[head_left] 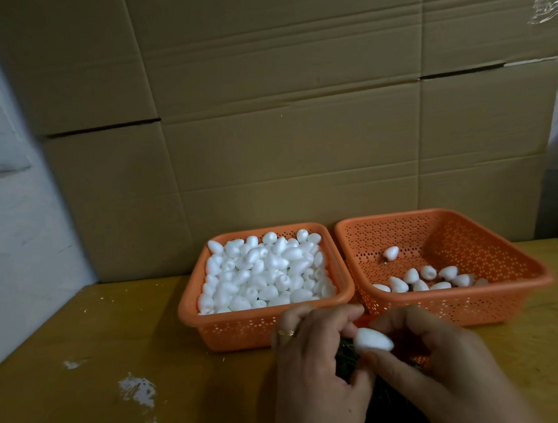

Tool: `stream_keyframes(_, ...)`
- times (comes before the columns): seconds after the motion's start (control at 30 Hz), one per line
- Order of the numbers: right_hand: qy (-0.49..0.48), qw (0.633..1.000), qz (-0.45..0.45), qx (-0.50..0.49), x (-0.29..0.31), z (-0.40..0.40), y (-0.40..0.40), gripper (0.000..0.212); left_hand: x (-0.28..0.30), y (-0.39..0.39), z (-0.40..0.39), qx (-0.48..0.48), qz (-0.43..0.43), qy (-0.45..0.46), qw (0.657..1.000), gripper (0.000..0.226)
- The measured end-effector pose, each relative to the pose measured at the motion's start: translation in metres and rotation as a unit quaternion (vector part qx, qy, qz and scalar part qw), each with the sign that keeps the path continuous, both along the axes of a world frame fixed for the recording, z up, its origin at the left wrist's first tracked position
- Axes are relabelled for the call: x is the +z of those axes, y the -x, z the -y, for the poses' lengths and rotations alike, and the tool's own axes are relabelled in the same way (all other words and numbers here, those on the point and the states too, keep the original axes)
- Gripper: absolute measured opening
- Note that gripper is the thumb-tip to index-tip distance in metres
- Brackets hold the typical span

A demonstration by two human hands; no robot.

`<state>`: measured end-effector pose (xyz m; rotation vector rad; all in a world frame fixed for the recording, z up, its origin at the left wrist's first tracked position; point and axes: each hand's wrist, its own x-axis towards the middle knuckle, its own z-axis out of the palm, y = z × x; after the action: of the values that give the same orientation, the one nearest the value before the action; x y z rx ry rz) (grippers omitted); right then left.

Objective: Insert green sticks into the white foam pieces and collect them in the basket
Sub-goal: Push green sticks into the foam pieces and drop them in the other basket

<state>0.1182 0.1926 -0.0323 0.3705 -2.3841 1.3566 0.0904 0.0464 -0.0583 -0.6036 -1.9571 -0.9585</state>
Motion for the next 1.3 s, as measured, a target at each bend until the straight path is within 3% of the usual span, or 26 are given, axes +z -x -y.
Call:
stream_keyframes(0.1,-0.008,1.0,-0.004,-0.003,0.0,-0.001,0.001,0.018,0.0,-0.001,0.0,0.013,0.0,0.031,0.999,0.049)
stream_keyframes(0.27,-0.047,0.995,-0.029,-0.077,0.005,-0.018,0.014,0.025,0.001,-0.004,0.003,-0.012,0.149,-0.001,0.989,0.065)
stream_keyframes(0.4,-0.118,0.973,-0.069,-0.188,0.01,-0.045,0.045,0.021,0.0,-0.001,0.005,-0.007,0.148,-0.012,0.989,0.041)
stream_keyframes(0.57,-0.148,0.949,-0.04,-0.275,0.008,-0.072,0.08,0.046,-0.004,0.004,0.006,-0.001,0.112,0.002,0.994,0.027)
stream_keyframes(0.73,-0.131,0.961,-0.07,-0.233,-0.002,-0.061,0.062,0.037,-0.004,0.008,0.008,-0.028,0.137,-0.02,0.99,0.007)
stream_keyframes(0.87,-0.205,0.967,-0.105,-0.109,0.0,-0.04,0.027,0.023,-0.003,0.006,0.008,-0.05,0.163,-0.002,0.985,0.028)
stream_keyframes(0.93,-0.291,0.955,-0.05,-0.033,0.003,-0.031,0.017,0.014,-0.002,0.006,0.008,-0.052,0.174,0.016,0.983,0.039)
stream_keyframes(1.07,-0.458,0.885,0.051,0.071,-0.014,-0.014,0.013,0.083,0.003,0.007,0.012,-0.059,0.195,0.053,0.978,0.04)
stream_keyframes(1.13,-0.493,0.863,0.064,0.094,-0.02,-0.009,0.013,0.082,0.008,0.013,0.016,-0.06,0.209,0.06,0.974,0.023)
stream_keyframes(1.2,-0.491,0.863,0.055,0.102,-0.023,-0.009,0.014,0.066,0.015,0.022,0.021,-0.043,0.224,0.064,0.971,0.009)
stream_keyframes(1.3,-0.479,0.872,0.045,0.093,-0.022,-0.008,0.014,0.06,0.031,0.048,0.029,-0.014,0.24,0.058,0.969,0.009)
